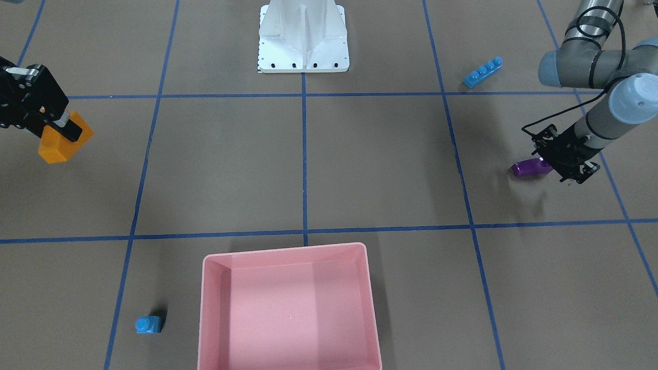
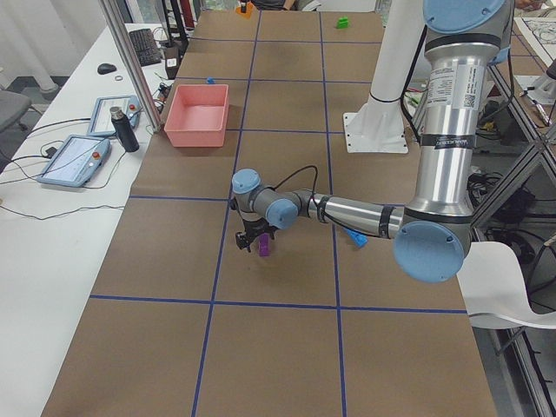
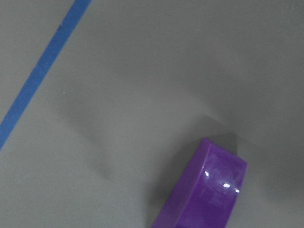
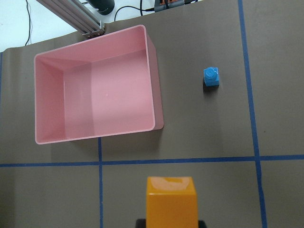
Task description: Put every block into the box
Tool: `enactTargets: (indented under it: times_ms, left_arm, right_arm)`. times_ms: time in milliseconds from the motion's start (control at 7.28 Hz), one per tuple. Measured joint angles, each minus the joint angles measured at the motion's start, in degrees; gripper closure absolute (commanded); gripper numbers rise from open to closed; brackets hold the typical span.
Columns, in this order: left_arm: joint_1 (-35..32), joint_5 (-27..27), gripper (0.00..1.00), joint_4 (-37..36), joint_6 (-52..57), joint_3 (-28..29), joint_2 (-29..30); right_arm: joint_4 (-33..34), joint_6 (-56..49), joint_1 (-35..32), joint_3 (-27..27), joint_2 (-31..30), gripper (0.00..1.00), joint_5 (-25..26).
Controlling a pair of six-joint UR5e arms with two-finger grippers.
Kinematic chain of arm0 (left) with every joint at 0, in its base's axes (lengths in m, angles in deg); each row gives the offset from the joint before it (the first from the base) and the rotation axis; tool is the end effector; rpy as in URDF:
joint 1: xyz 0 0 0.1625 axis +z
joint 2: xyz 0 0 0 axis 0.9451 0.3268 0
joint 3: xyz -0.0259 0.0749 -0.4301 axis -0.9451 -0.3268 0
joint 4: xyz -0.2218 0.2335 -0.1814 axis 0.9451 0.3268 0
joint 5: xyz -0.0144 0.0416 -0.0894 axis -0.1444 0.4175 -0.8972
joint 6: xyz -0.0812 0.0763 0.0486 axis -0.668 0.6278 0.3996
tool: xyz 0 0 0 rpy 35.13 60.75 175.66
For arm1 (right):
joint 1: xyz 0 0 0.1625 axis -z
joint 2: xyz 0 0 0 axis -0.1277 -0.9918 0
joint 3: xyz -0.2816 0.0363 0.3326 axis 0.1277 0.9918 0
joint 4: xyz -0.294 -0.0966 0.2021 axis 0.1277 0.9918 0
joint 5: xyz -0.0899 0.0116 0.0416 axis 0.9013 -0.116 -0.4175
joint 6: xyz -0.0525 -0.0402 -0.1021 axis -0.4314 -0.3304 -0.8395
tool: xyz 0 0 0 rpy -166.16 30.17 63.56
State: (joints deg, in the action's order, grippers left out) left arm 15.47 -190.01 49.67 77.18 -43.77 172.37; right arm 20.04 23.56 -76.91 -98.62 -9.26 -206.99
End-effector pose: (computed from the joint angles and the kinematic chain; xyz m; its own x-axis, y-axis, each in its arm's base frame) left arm 0.2285 -0.4434 0.6276 0.3737 0.8355 -0.4028 -0.6628 0.5443 0.5142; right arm -0.1567 -0.5375 0.2455 0.4574 0.0672 0.8867 -0.1751 0.9844 0.0157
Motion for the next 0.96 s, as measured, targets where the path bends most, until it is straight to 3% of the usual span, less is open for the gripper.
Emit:
enactTargets:
  times_ms: [137, 275, 412, 687, 962]
  left_arm:
    - [0.43, -0.01, 0.10, 0.06, -0.01, 0.49, 0.03]
    - [0.74, -0.01, 0.49, 0.14, -0.06, 0.82, 0.04]
    - [0.93, -0.06, 0.98, 0.18, -0.13, 0.88, 0.03]
    - [0.93, -2.02, 1.00, 0.15, -1.32, 0.43, -0.34]
    - [0.85, -5.08, 1.00, -0.09, -9.23, -3.14, -1.42]
  right_arm:
    - [-0.02, 0.71, 1.23, 0.94, 1.50, 1.00, 0.78]
    - [-0.03, 1.22, 2.43, 2.40, 3.38, 1.00, 1.71]
    - [-0.07, 1.46, 3.41, 3.75, 4.84, 1.00, 2.61]
    - [-0.25, 1.53, 4.31, 5.37, 6.12, 1.00, 3.43]
    - [-0.54, 1.44, 4.56, 8.46, 8.54, 1.00, 3.68]
